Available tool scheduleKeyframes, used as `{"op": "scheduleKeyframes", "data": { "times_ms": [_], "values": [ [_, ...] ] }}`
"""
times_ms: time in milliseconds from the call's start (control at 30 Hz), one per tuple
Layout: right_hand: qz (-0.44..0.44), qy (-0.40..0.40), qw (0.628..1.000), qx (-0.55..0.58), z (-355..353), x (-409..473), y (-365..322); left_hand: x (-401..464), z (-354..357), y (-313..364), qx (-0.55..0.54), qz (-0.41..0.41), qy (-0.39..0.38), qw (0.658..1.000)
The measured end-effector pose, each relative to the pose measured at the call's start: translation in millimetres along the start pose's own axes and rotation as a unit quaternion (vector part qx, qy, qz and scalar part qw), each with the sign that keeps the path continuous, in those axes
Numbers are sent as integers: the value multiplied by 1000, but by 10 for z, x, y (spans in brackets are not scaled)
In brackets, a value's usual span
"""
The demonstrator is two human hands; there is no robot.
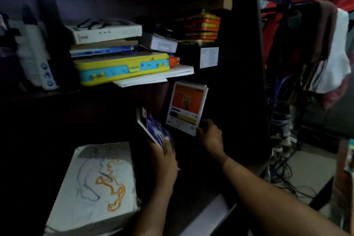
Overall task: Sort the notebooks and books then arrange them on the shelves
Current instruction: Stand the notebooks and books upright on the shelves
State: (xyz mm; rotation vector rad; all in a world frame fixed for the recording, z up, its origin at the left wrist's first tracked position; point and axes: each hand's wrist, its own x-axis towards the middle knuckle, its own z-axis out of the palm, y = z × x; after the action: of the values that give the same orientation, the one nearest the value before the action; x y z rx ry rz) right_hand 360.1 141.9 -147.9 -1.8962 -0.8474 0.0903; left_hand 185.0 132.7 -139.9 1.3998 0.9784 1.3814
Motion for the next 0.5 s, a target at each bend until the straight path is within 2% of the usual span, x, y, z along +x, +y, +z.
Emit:
{"op": "scheduleKeyframes", "data": {
  "times_ms": [133,233,333,400,433,500],
  "values": [
    [-8,-28,999,39,29,-23,-26,-15,12,10,-6,-4,-1,1000],
    [-9,0,999,47,24,-11,10,-9,21,-18,3,8,0,1000],
    [-93,-48,994,-11,23,-29,-5,-3,23,-48,8,5,-4,1000],
    [-201,-125,966,-102,78,-62,-21,12,27,-59,15,8,3,1000],
    [-251,-164,938,-172,112,-75,-30,20,29,-61,18,9,8,1000],
    [-281,-206,889,-299,163,-92,-64,28,28,-65,23,3,12,1000]
  ]
}}
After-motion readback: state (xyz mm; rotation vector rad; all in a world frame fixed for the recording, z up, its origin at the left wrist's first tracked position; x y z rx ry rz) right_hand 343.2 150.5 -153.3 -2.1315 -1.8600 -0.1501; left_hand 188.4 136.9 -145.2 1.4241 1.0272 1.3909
